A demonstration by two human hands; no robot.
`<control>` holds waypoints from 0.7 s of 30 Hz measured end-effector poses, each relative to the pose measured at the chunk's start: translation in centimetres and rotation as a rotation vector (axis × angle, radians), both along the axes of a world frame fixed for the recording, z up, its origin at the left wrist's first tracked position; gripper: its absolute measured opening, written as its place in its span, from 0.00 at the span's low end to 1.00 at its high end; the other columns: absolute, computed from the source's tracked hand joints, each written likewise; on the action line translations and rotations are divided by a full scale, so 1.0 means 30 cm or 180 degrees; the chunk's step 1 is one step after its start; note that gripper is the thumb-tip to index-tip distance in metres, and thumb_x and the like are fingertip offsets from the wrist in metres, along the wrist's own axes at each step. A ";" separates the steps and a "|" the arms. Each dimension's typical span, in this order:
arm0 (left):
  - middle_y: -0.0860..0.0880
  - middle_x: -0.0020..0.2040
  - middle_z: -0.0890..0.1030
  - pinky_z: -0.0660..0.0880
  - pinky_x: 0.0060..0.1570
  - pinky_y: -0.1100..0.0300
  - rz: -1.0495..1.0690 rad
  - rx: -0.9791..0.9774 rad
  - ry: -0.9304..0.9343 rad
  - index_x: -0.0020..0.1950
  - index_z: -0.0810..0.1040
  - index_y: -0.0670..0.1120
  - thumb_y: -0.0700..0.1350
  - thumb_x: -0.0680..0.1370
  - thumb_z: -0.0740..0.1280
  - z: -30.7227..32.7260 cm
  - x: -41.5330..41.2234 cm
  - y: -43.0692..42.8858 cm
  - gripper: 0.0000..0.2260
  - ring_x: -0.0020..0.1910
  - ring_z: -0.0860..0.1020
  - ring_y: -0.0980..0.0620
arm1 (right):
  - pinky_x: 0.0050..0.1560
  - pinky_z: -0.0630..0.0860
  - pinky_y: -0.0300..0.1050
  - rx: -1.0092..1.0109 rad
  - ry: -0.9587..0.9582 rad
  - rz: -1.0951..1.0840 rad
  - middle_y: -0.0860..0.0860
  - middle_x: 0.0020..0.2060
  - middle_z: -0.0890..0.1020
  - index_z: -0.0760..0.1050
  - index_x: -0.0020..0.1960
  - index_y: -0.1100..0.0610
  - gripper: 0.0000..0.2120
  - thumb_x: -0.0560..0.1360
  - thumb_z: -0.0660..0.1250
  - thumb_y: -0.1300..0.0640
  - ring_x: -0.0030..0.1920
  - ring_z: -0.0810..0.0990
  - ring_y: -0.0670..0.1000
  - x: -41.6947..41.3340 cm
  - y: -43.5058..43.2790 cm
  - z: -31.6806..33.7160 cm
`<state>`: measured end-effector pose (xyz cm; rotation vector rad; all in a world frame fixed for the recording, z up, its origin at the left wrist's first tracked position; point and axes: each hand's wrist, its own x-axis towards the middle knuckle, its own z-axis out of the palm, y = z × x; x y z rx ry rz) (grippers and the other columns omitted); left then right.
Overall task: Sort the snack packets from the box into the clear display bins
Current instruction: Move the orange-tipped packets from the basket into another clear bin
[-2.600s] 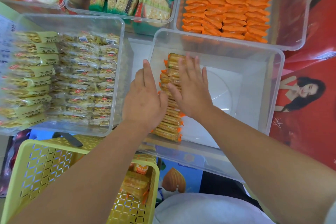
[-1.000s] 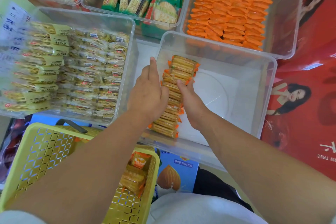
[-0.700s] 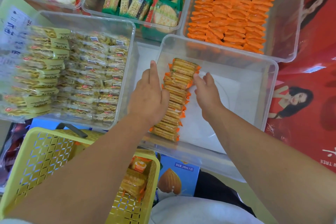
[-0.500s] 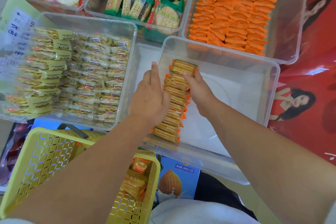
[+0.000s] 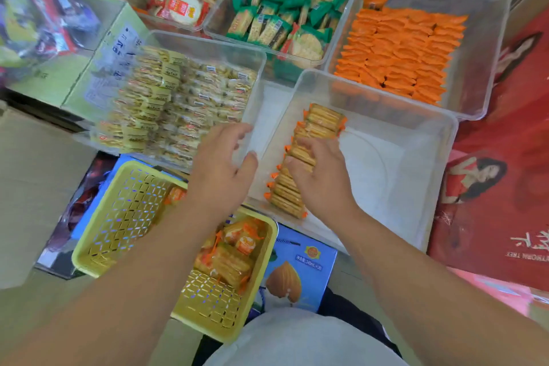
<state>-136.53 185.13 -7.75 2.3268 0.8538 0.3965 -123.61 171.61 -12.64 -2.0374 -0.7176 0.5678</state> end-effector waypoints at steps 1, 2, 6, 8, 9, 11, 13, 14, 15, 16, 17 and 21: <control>0.49 0.55 0.78 0.74 0.54 0.55 0.0091 0.0041 -0.0083 0.64 0.79 0.44 0.46 0.77 0.66 0.012 -0.077 -0.004 0.16 0.51 0.75 0.53 | 0.58 0.72 0.42 0.0128 -0.0027 0.0243 0.47 0.55 0.76 0.78 0.63 0.52 0.18 0.77 0.67 0.47 0.54 0.74 0.43 -0.064 -0.011 0.032; 0.50 0.51 0.78 0.74 0.51 0.55 0.0190 0.0062 -0.0091 0.58 0.81 0.44 0.47 0.76 0.66 0.017 -0.154 -0.004 0.14 0.47 0.75 0.53 | 0.53 0.72 0.40 0.0219 -0.0021 0.0529 0.45 0.51 0.76 0.79 0.61 0.52 0.16 0.76 0.67 0.47 0.50 0.74 0.40 -0.125 -0.021 0.057; 0.47 0.45 0.80 0.75 0.49 0.51 0.0443 0.0036 0.0452 0.50 0.83 0.43 0.55 0.74 0.63 -0.014 -0.432 0.028 0.18 0.45 0.79 0.44 | 0.48 0.76 0.52 0.0203 -0.0258 0.1652 0.49 0.45 0.80 0.81 0.55 0.54 0.10 0.77 0.68 0.51 0.47 0.77 0.50 -0.324 -0.034 0.112; 0.43 0.52 0.81 0.74 0.53 0.49 0.0441 -0.0124 0.1197 0.58 0.82 0.42 0.56 0.72 0.65 -0.054 -0.533 0.068 0.22 0.52 0.80 0.40 | 0.51 0.76 0.52 -0.0121 -0.0372 0.2097 0.49 0.48 0.80 0.80 0.58 0.53 0.11 0.78 0.68 0.51 0.49 0.77 0.50 -0.393 -0.025 0.110; 0.42 0.58 0.79 0.74 0.58 0.49 0.0409 -0.0230 0.1630 0.64 0.80 0.44 0.56 0.73 0.67 -0.072 -0.570 0.089 0.24 0.58 0.78 0.39 | 0.55 0.75 0.51 -0.0353 -0.0461 0.2248 0.49 0.52 0.81 0.79 0.61 0.52 0.13 0.79 0.67 0.50 0.53 0.77 0.50 -0.420 -0.016 0.103; 0.43 0.67 0.74 0.72 0.65 0.49 0.0088 -0.0207 0.2357 0.75 0.71 0.49 0.58 0.76 0.69 -0.105 -0.621 0.127 0.30 0.66 0.74 0.39 | 0.60 0.74 0.49 -0.0866 -0.0698 0.2424 0.48 0.60 0.80 0.77 0.65 0.51 0.17 0.79 0.65 0.48 0.61 0.76 0.51 -0.462 0.007 0.084; 0.45 0.70 0.73 0.71 0.67 0.50 -0.0323 0.0014 0.2654 0.78 0.65 0.52 0.63 0.76 0.67 -0.126 -0.644 0.161 0.33 0.69 0.72 0.41 | 0.58 0.76 0.50 -0.1344 -0.0981 0.2528 0.49 0.61 0.79 0.77 0.63 0.51 0.16 0.78 0.64 0.46 0.62 0.75 0.53 -0.491 0.039 0.072; 0.45 0.71 0.73 0.71 0.67 0.51 -0.0462 0.0076 0.2652 0.78 0.65 0.52 0.64 0.76 0.67 -0.130 -0.649 0.176 0.33 0.70 0.72 0.42 | 0.55 0.77 0.50 -0.1582 -0.1089 0.2546 0.49 0.59 0.79 0.76 0.62 0.51 0.16 0.77 0.64 0.46 0.61 0.76 0.54 -0.500 0.056 0.065; 0.46 0.71 0.72 0.71 0.66 0.51 -0.0587 0.0090 0.2616 0.78 0.65 0.52 0.63 0.76 0.67 -0.133 -0.652 0.195 0.33 0.71 0.71 0.42 | 0.52 0.78 0.50 -0.1807 -0.1148 0.2540 0.50 0.57 0.78 0.76 0.61 0.51 0.16 0.77 0.66 0.45 0.59 0.77 0.54 -0.507 0.075 0.055; 0.46 0.72 0.71 0.70 0.67 0.52 -0.0724 0.0059 0.2594 0.79 0.65 0.52 0.62 0.76 0.67 -0.136 -0.654 0.213 0.33 0.72 0.70 0.43 | 0.51 0.79 0.50 -0.2023 -0.1166 0.2526 0.50 0.56 0.78 0.76 0.61 0.51 0.17 0.75 0.67 0.45 0.58 0.77 0.55 -0.511 0.092 0.043; 0.45 0.74 0.70 0.69 0.68 0.52 -0.0867 -0.0030 0.2626 0.79 0.64 0.51 0.62 0.76 0.68 -0.137 -0.656 0.229 0.34 0.74 0.69 0.42 | 0.51 0.79 0.50 -0.2237 -0.1153 0.2518 0.51 0.56 0.78 0.75 0.62 0.51 0.19 0.74 0.68 0.44 0.57 0.78 0.56 -0.512 0.107 0.026; 0.43 0.83 0.57 0.63 0.74 0.51 -0.1462 -0.0342 0.2952 0.83 0.56 0.48 0.61 0.76 0.70 -0.159 -0.648 0.279 0.41 0.80 0.60 0.41 | 0.61 0.77 0.52 -0.2820 -0.0954 0.2584 0.55 0.70 0.72 0.68 0.74 0.53 0.36 0.70 0.73 0.42 0.65 0.75 0.59 -0.523 0.160 -0.049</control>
